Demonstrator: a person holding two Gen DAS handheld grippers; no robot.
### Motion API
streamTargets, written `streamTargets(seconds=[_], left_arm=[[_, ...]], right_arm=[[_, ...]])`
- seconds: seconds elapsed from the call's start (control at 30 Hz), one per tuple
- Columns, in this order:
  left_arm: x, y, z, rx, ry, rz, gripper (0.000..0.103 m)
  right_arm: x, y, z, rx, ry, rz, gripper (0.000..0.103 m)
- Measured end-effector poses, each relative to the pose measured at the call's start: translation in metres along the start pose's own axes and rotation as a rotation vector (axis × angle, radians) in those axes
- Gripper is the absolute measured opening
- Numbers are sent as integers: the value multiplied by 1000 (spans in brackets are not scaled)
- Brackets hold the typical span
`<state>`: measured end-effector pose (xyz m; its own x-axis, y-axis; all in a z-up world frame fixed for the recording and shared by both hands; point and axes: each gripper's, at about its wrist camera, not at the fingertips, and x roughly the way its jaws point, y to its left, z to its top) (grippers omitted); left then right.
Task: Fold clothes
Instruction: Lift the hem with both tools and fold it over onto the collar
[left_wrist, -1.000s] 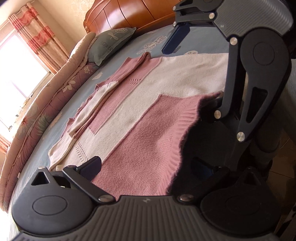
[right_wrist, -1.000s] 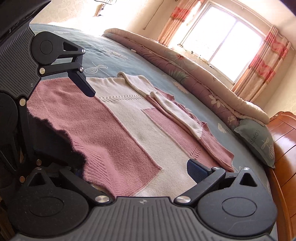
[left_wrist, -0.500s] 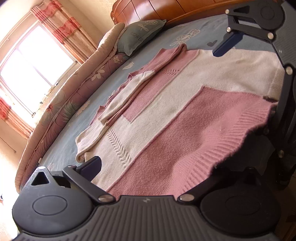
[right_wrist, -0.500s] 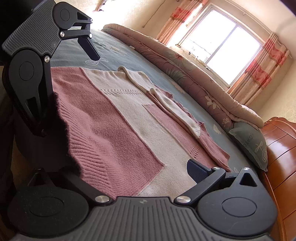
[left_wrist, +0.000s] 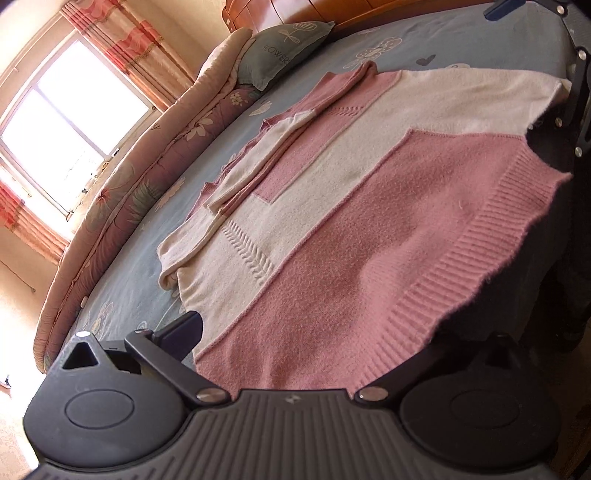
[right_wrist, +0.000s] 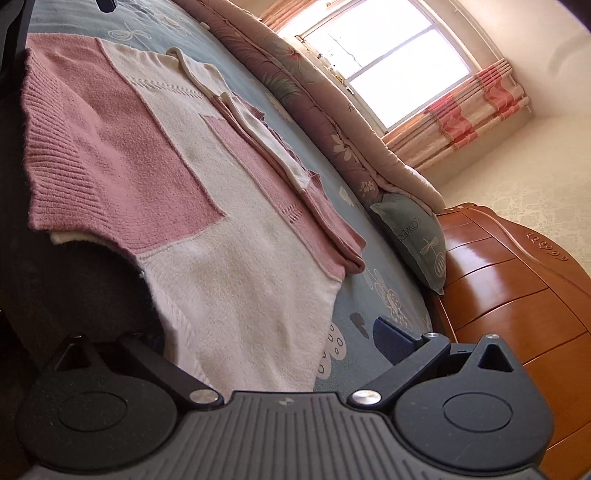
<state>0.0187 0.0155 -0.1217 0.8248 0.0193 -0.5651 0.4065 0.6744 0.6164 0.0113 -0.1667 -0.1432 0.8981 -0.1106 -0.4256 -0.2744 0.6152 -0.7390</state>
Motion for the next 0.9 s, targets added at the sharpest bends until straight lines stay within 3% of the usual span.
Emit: streamTargets(seconds=[0.17,0.3,0.6,0.83,0.9], left_arm=[[4,7,-1,-25,15,13,102],[9,-4,13,13,-13,13,102],[12,1,-5,115,25,105,102],[18,-22,3,282,-19,185,102],[18,-22,3,283,-23,186,102]], right_arm=[[4,2,1,-28,13,-29,103],[15,9,18,-30,-17,1,103],[12,-6,-10,-45,21,-20,103],[15,13,7,-139,-27,-67,103],[15,12,5,-147,-33,-66,103]])
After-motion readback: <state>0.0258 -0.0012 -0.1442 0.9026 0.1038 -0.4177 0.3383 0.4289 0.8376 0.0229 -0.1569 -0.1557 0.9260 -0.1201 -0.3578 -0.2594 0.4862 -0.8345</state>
